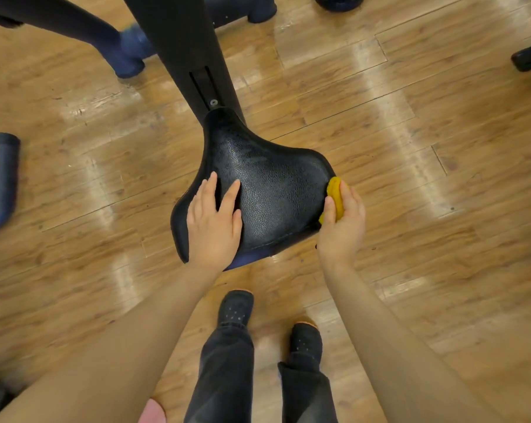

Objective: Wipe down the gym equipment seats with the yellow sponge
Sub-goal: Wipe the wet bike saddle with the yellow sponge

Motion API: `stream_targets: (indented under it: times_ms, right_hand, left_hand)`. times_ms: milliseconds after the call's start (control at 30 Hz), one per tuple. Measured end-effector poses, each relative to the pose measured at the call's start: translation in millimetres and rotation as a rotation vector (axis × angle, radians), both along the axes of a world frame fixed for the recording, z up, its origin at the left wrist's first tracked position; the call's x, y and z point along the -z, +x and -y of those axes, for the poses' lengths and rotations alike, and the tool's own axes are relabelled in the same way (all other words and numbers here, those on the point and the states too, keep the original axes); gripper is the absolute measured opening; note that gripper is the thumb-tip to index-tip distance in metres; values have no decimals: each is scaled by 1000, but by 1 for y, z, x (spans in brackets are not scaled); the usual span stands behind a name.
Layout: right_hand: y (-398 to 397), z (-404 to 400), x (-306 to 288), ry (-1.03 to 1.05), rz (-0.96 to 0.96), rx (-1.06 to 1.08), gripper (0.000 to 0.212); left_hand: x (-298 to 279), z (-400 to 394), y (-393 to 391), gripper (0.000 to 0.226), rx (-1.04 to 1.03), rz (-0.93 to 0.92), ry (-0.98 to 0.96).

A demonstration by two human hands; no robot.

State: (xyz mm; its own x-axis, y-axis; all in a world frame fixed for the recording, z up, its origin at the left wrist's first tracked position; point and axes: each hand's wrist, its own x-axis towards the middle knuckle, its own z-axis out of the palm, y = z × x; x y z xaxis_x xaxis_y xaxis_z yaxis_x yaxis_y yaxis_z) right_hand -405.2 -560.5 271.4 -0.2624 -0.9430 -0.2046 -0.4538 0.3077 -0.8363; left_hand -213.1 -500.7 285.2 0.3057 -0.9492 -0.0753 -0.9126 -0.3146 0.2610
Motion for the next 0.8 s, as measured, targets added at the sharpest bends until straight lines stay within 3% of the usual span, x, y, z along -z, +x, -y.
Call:
stream_targets:
  times_ms: [300,533,800]
  right_hand:
    - [24,-11,0,39,-11,182,40]
    - [72,-47,-5,16,28,446,42]
    - [104,-83,-12,49,125,526,44]
  left_hand:
    - [-7,49,5,47,401,41,76]
    - [6,44,7,51,434,33,19]
    - [7,45,18,52,516,6,-5]
